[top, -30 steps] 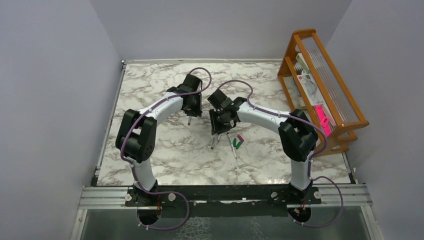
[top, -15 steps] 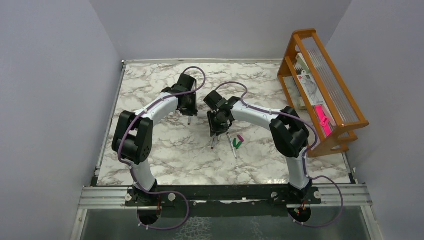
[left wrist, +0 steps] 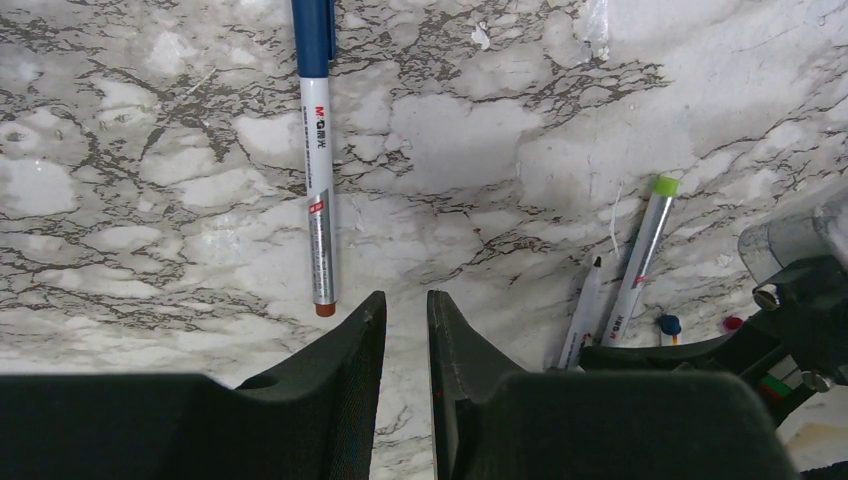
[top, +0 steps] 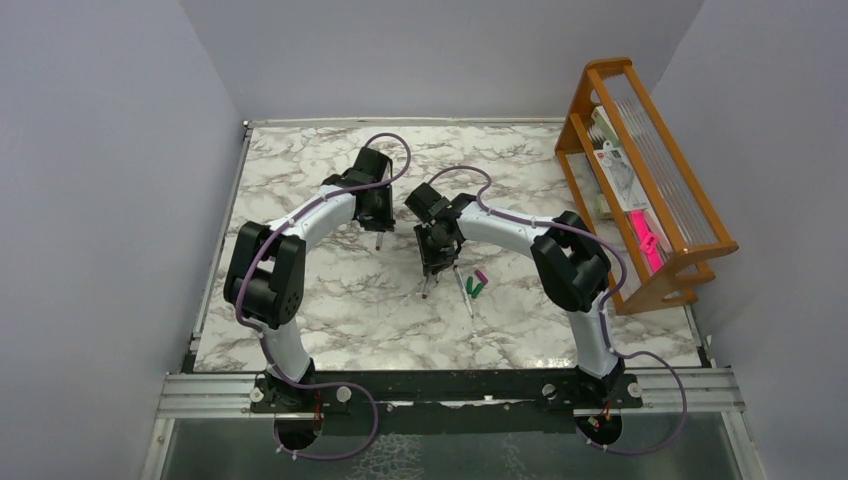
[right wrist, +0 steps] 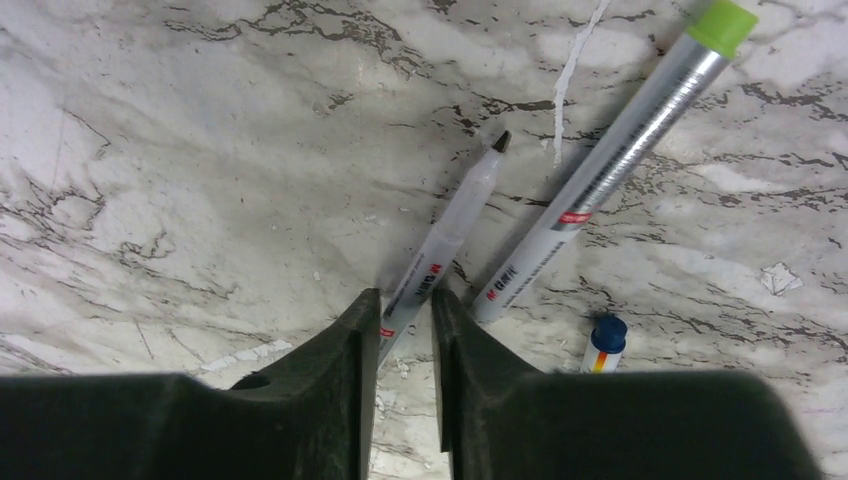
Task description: Insert the pens into the pen caps
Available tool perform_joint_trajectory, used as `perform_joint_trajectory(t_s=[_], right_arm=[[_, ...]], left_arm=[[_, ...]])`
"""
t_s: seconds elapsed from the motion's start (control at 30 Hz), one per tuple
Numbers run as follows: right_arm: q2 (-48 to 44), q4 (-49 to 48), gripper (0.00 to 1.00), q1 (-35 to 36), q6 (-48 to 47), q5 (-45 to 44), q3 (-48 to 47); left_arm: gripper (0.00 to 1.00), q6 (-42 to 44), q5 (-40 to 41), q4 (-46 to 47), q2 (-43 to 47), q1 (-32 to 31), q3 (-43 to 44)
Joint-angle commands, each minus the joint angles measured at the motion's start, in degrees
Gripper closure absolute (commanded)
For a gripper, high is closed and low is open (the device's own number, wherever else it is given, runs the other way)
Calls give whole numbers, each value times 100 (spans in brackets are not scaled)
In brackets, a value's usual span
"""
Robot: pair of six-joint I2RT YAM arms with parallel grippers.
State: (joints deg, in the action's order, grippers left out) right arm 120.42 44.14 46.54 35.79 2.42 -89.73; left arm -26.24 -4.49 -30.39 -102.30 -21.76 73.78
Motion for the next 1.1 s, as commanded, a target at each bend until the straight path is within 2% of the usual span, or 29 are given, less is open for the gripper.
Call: perform_joint_trajectory(t_s=[0.0, 0.13, 0.17, 0.43, 0.57, 0.77, 0.9, 1.03, 1.07], right_arm=[[238, 169, 79, 30, 22, -183, -50], [152, 111, 97, 29, 59, -190, -14], [117, 55, 99, 30, 64, -169, 21], [-608, -454, 99, 30, 150, -294, 313], [-996, -624, 99, 15, 302, -411, 446], [-2011, -1329, 99, -156, 611, -577, 1047], [-2869, -2083, 99, -428, 676, -511, 1627], [-3409, -2399, 99, -676, 544, -416, 1815], [-3487, -2420, 99, -703, 466, -391, 1801]], left_arm=[[76, 49, -18, 88, 270, 18, -32], [76, 49, -42, 88, 287, 16, -24], [76, 53, -55, 87, 281, 14, -22], [76, 77, -505, 314, 451, 18, -59], [75, 0, -1083, 1150, 884, 17, -354], [67, -310, -2242, 2999, 1577, 22, -1151], [56, -723, -2725, 3855, 1819, 16, -1495], [28, -1147, -2920, 4538, 1966, 20, -1754], [26, -1211, -2998, 4659, 1980, 24, -1782]])
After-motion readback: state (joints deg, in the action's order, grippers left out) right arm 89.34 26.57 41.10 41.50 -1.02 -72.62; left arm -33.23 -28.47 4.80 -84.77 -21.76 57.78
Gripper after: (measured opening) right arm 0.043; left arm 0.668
